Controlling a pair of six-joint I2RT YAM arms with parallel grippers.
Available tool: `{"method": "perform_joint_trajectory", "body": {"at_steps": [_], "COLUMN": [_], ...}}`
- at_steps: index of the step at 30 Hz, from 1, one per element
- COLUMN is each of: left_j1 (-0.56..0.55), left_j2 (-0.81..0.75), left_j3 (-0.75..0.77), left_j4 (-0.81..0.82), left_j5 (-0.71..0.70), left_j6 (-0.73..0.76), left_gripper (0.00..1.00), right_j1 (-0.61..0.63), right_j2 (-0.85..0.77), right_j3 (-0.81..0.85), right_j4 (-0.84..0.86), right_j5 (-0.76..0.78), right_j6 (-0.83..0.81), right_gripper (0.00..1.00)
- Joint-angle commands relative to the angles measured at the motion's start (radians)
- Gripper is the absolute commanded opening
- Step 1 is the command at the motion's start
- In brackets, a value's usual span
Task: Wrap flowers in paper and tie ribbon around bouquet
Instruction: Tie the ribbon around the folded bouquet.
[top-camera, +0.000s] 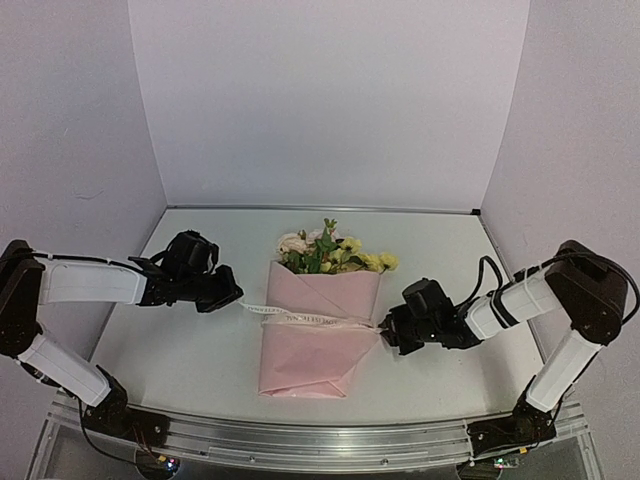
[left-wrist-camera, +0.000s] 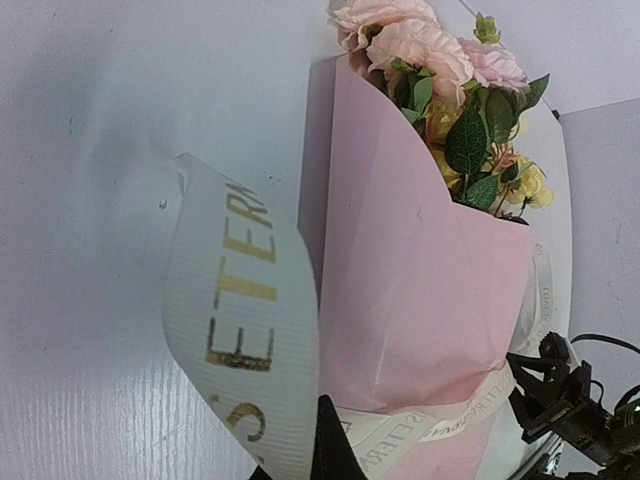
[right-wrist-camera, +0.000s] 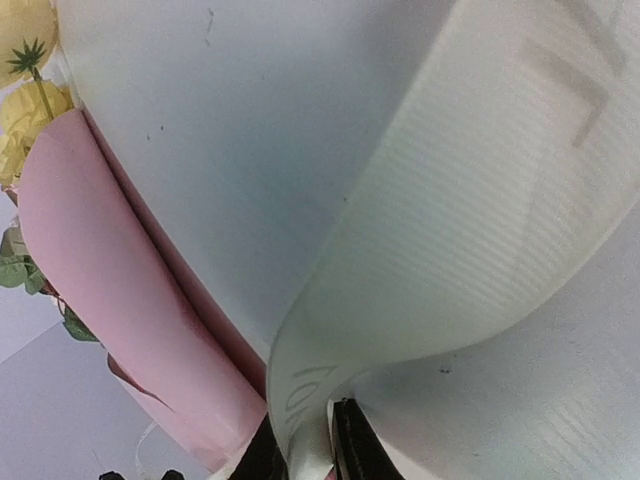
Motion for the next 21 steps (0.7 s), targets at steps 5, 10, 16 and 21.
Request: {"method": "perform_joint_trajectory", "body": {"at_steps": [5, 10, 16, 21], "left_j1": [0.005, 0.005, 0.027, 0.098], "left_j2": [-0.038, -0.041, -0.071, -0.129], "left_j3": [-0.015, -0.020, -0.048, -0.103], "left_j4": [0.014, 0.017, 0.027, -0.003], "left_j5": [-0.026, -0.025, -0.025, -0.040], "left_j6": [-0.014, -0.016, -0.046, -0.105], "left_gripper": [0.00, 0.00, 0.00, 0.00], "right_j1": [-0.007, -0.011, -0.043, -0.095], "right_j2": [-0.055, -0.041, -0.043, -0.091], "right_j3": [0.027, 0.046, 0.107, 0.219], "right_j4": [-0.138, -0.141, -0.171, -0.387], "right_j5": [0.046, 0.044, 0.024, 0.101], "right_j6": [-0.089, -0.110, -0.198, -0.396], "right_gripper": [0.19, 0.02, 0.00, 0.00]}}
